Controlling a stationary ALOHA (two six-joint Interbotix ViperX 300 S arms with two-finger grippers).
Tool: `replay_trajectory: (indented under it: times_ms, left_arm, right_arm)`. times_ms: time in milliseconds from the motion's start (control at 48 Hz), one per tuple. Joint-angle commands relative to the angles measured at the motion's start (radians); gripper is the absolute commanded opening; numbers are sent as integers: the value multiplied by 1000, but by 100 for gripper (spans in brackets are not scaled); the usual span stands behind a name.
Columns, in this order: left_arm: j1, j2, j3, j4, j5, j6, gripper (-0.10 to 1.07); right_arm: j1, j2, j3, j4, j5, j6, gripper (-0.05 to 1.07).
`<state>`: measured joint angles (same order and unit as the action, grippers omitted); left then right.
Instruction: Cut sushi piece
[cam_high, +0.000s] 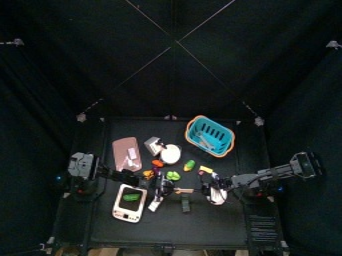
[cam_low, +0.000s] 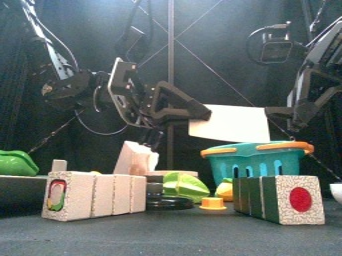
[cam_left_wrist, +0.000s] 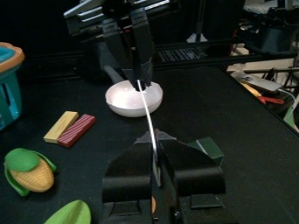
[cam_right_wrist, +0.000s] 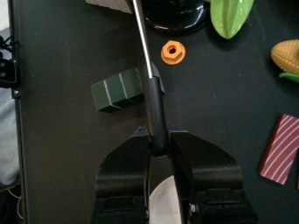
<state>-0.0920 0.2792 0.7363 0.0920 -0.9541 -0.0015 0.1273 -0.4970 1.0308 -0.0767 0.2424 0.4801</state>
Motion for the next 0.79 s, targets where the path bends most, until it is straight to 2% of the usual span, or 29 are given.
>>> replay_trajectory:
  times_ms: [0,188,500,771]
  left_arm:
    - [-37,5,-48,-8,-17,0,39]
    - [-71,29,-51,-60,-17,2,39]
    - [-138,46,-46,-163,-15,3,39]
    - [-152,78,-51,-204,-15,5,39]
  right_arm:
    - [-6,-3,-12,2,-6,3,43]
    - [-5,11,-14,3,-6,3,43]
    - [14,94,-29,25,-9,2,43]
    - [26,114,-41,21,-8,2,43]
